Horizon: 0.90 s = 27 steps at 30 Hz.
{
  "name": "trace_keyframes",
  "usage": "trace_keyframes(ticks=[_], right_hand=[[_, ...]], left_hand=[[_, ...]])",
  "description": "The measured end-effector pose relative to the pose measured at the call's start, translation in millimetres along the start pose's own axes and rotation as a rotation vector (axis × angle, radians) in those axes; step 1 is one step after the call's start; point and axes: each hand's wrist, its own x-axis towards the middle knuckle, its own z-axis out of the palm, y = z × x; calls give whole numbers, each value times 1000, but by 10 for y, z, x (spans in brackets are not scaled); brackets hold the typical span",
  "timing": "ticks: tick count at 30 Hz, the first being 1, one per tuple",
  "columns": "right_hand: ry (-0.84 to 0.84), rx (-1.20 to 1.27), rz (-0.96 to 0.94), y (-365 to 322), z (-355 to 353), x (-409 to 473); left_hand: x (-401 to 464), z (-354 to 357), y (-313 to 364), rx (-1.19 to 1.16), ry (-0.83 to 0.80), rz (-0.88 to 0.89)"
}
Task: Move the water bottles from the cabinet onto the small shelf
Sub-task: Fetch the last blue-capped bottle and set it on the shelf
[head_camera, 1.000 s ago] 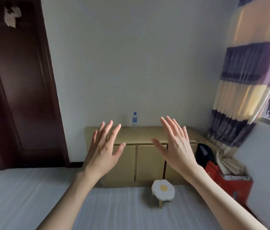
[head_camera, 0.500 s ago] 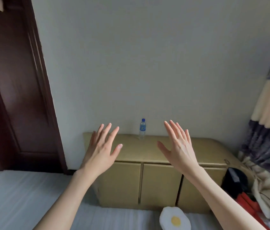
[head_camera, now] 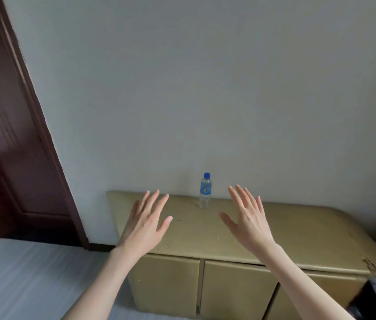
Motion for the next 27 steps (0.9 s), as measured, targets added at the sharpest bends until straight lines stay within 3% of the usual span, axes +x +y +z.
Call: trace_keyframes(ticks=[7,15,21,27], right_hand=[[-143,-33,63,601,1049,937],[-320,40,145,1088,1966,1982],[-461,298,418,1470,2785,2486],[-446,501,548,1657,3452,2913]], left_hand=[[1071,1054,-511,-75,-124,-14],[2312,1780,-918,-73,-214,5],[2697,2379,-1214,-118,-304,-61],[2968,2726,-1450,-49,-422,-156]])
